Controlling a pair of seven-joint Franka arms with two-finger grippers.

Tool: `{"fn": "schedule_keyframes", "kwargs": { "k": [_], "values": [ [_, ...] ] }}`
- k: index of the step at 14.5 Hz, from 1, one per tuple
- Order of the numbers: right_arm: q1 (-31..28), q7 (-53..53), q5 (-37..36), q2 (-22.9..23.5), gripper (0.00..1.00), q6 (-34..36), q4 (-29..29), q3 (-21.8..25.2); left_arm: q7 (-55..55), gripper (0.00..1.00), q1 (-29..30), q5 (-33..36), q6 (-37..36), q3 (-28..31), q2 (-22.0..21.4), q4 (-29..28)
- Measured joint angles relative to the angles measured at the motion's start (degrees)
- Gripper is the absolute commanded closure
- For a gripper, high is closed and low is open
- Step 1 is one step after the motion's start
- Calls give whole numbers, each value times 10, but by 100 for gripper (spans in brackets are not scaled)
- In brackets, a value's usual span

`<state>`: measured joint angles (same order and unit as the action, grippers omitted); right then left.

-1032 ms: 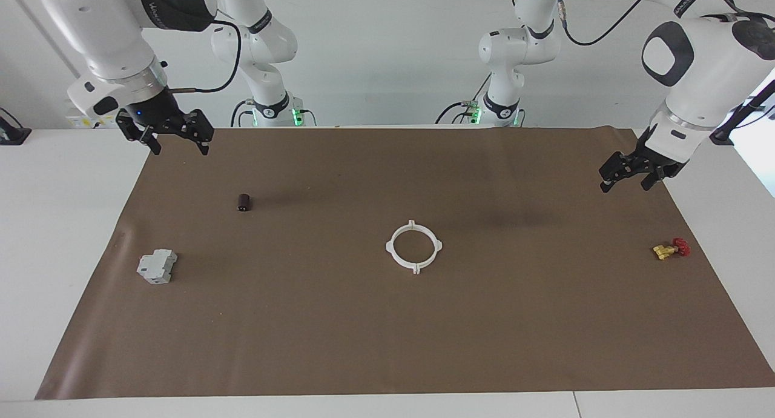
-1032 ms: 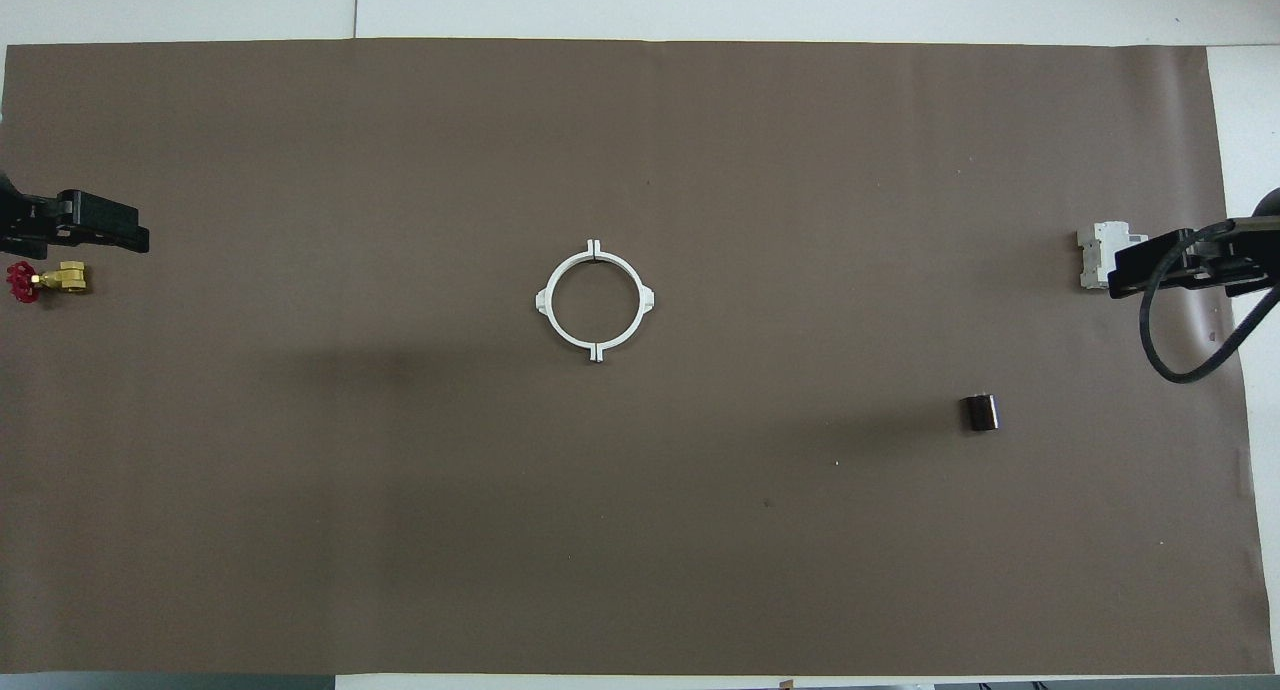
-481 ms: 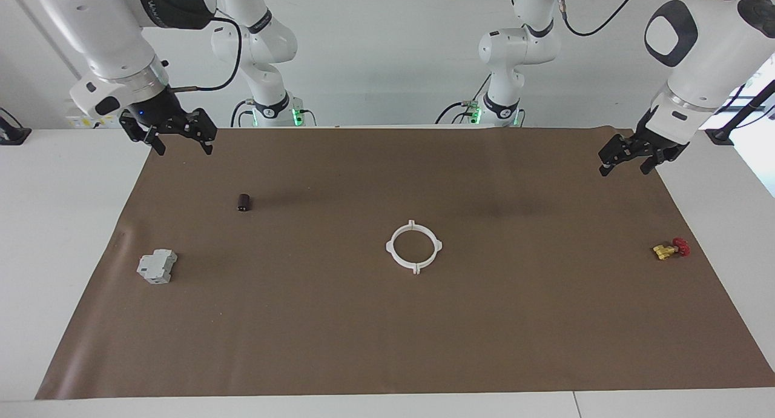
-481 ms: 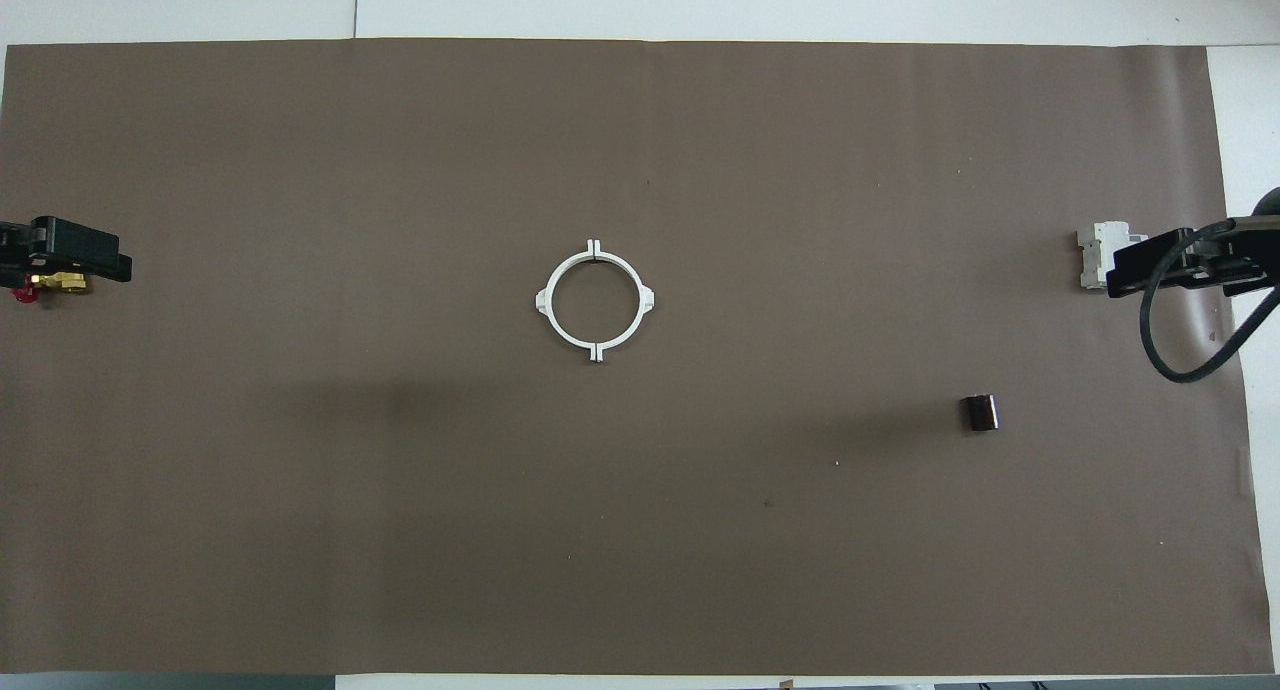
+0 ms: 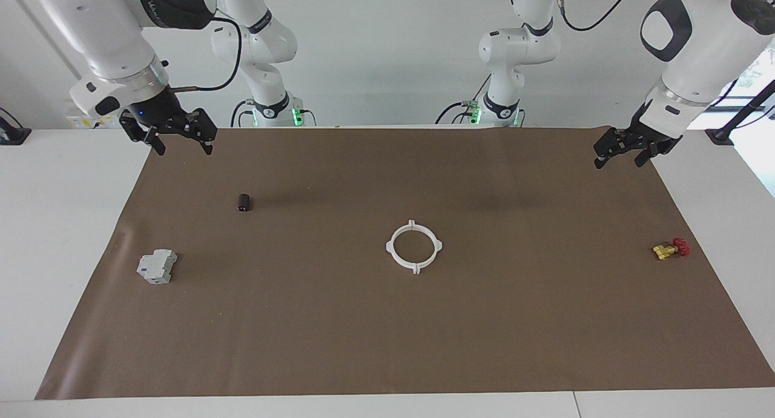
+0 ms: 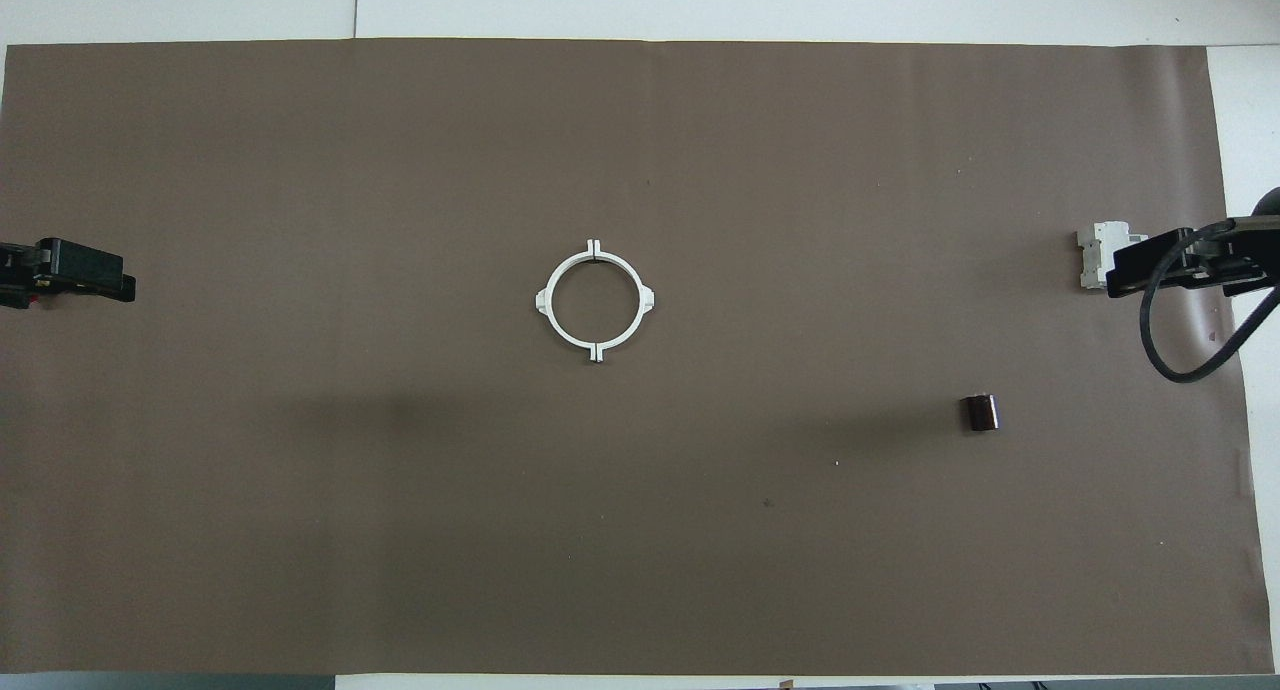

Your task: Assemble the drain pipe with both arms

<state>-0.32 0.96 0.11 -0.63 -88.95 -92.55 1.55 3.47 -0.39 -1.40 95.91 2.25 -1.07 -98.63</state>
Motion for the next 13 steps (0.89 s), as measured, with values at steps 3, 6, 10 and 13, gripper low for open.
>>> {"fn": "schedule_keyframes", "kwargs": {
  "k": [3, 6, 10, 13],
  "values": [
    [0, 0, 0, 0, 0, 0, 0, 0, 0, 0, 0, 0, 7, 0, 0, 0],
    [0, 0, 0, 0, 0, 0, 0, 0, 0, 0, 0, 8, 15, 0, 0, 0],
    [0, 0, 0, 0, 0, 0, 0, 0, 0, 0, 0, 10, 15, 0, 0, 0],
    [0, 0, 0, 0, 0, 0, 0, 0, 0, 0, 0, 15, 15, -1, 0, 0]
  ]
}}
